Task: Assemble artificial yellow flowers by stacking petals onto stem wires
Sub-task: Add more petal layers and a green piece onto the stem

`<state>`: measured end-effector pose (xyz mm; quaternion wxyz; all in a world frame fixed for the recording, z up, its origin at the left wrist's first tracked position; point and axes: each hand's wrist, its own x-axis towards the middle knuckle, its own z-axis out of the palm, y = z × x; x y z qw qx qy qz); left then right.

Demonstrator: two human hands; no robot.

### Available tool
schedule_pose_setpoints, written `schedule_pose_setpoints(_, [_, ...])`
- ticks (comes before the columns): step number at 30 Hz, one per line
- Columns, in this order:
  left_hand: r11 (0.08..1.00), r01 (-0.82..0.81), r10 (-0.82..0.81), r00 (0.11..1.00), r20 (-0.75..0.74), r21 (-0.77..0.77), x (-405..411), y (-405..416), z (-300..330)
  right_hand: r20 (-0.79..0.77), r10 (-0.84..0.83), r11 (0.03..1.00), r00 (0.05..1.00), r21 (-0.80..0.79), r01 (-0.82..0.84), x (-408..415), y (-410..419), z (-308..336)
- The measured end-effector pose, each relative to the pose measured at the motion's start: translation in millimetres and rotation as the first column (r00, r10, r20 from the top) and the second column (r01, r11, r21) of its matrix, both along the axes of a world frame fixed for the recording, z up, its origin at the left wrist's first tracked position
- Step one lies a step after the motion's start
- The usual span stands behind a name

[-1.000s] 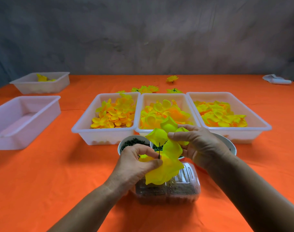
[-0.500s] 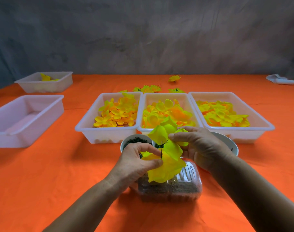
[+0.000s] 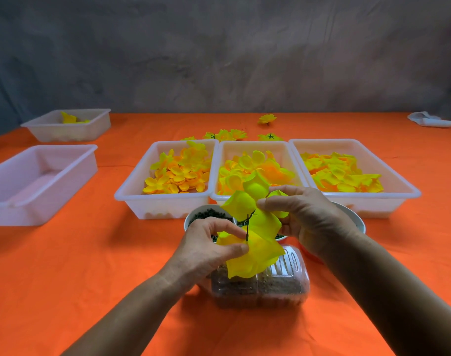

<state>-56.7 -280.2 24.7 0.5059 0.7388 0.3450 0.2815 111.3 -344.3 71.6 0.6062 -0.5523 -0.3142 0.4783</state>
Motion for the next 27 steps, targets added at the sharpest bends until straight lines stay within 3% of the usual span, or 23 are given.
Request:
schedule_pose_setpoints(9, [1.0, 0.007, -0.006, 1.0, 0.018, -0.024, 4, -2, 4, -0.018, 0.011, 0.999, 1.0, -0.03, -0.012, -6, 0, -5])
schedule_pose_setpoints(17, [1.0, -0.013, 0.013, 0.998, -0.058, 0.002, 1, -1, 5, 0.019, 0.072, 0.995, 0.997, -0.069, -0.071, -4, -6, -11])
schedule_pose_setpoints(27, [0.996, -0.029, 0.028, 1.0, -0.011, -0.085, 1, -5, 10, -0.041, -0.007, 1.0, 0.999, -0.005, 0.007, -8, -6, -1])
